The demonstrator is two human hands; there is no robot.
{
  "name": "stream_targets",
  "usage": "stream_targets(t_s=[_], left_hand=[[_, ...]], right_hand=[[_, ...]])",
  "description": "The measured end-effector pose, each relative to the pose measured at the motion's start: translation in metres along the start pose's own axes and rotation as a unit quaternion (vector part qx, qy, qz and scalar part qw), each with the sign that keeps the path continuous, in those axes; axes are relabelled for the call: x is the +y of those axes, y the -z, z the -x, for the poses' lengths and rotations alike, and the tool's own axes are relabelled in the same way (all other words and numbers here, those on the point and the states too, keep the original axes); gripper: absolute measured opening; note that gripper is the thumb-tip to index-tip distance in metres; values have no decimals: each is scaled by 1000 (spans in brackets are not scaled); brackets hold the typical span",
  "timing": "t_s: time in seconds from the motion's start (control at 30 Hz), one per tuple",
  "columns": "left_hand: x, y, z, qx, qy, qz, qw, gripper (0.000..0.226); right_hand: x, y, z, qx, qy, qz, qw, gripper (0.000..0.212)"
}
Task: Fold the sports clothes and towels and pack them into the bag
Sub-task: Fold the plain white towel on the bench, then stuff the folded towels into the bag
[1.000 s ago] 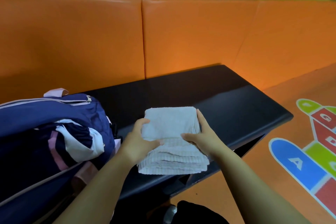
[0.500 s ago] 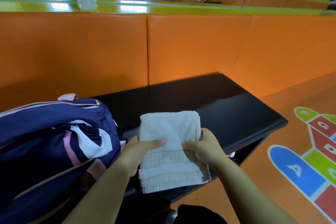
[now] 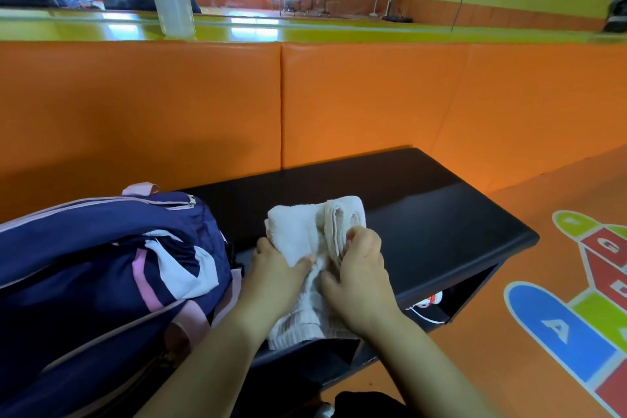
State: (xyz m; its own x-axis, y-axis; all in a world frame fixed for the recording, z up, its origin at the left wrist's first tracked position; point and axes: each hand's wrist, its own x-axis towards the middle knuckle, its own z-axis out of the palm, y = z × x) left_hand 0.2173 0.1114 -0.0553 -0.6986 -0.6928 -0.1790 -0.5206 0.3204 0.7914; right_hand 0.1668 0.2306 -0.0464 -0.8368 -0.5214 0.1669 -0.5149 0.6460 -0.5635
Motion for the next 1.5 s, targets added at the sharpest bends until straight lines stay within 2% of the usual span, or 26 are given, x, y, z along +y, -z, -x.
stream_targets(t_s=[0.13, 0.23, 0.3, 0.37, 0.43, 0.47, 0.5, 0.63, 0.7, 0.77, 0.83, 0.97, 1.07, 1.1, 1.17, 1.27, 1.33, 1.43, 1.5], left_hand=[[-5, 4, -1, -84, 19, 122, 989, 64], [-8, 12, 0, -124, 11, 186, 975, 53], [-9, 20, 2, -147, -9, 206, 967, 54], [-9, 28, 6, -170, -30, 231, 958, 51], [-6, 35, 9, -177, -55, 228, 956, 35], [-6, 37, 10, -167, -66, 228, 957, 27], [-6, 39, 10, -153, -69, 230, 959, 23], [-3, 40, 16, -118, -68, 233, 963, 32], [-2, 38, 20, -109, -79, 209, 969, 37], [-3, 35, 22, -115, -87, 194, 970, 25], [-2, 35, 25, -125, -92, 165, 974, 16], [-3, 40, 27, -144, -123, 109, 976, 33], [-6, 46, 29, -148, -137, 77, 977, 47], [-8, 48, 29, -153, -140, 71, 976, 46], [-12, 52, 32, -156, -152, 55, 974, 29], [-23, 66, 36, -111, -169, 18, 979, 10], [-33, 83, 39, -79, -164, -2, 983, 5], [-49, 117, 44, -19, -205, -121, 971, 13], [-59, 142, 51, 28, -246, -229, 941, 23]], right_hand=[[5, -6, 6, 18, 71, 89, 993, 63], [7, -10, 4, 35, 70, 110, 991, 76], [8, -14, 2, 69, 67, 102, 990, 79], [4, -11, 2, 118, 79, 81, 987, 71], [-1, -2, 2, 158, 93, 46, 982, 46], [-5, 1, 3, 148, 99, 39, 983, 31], [-7, 2, 5, 149, 113, 43, 981, 28], [-10, -8, 10, 79, 139, 50, 986, 64], [-13, -13, 13, 65, 133, 81, 986, 82], [-13, -16, 13, 67, 118, 114, 984, 102], [-13, -17, 8, 75, 110, 143, 981, 108], [-13, -15, 0, 50, 104, 144, 983, 105], [-11, -15, -2, 51, 126, 147, 980, 94], [-9, -13, -3, 51, 134, 144, 979, 89], [-5, -8, -6, 43, 151, 149, 976, 79], [3, -1, -6, 22, 172, 191, 966, 74], [4, 2, -3, 14, 181, 206, 962, 72], [-6, 8, 2, 16, 207, 206, 956, 69], [-20, 13, 4, 23, 236, 200, 951, 69]])
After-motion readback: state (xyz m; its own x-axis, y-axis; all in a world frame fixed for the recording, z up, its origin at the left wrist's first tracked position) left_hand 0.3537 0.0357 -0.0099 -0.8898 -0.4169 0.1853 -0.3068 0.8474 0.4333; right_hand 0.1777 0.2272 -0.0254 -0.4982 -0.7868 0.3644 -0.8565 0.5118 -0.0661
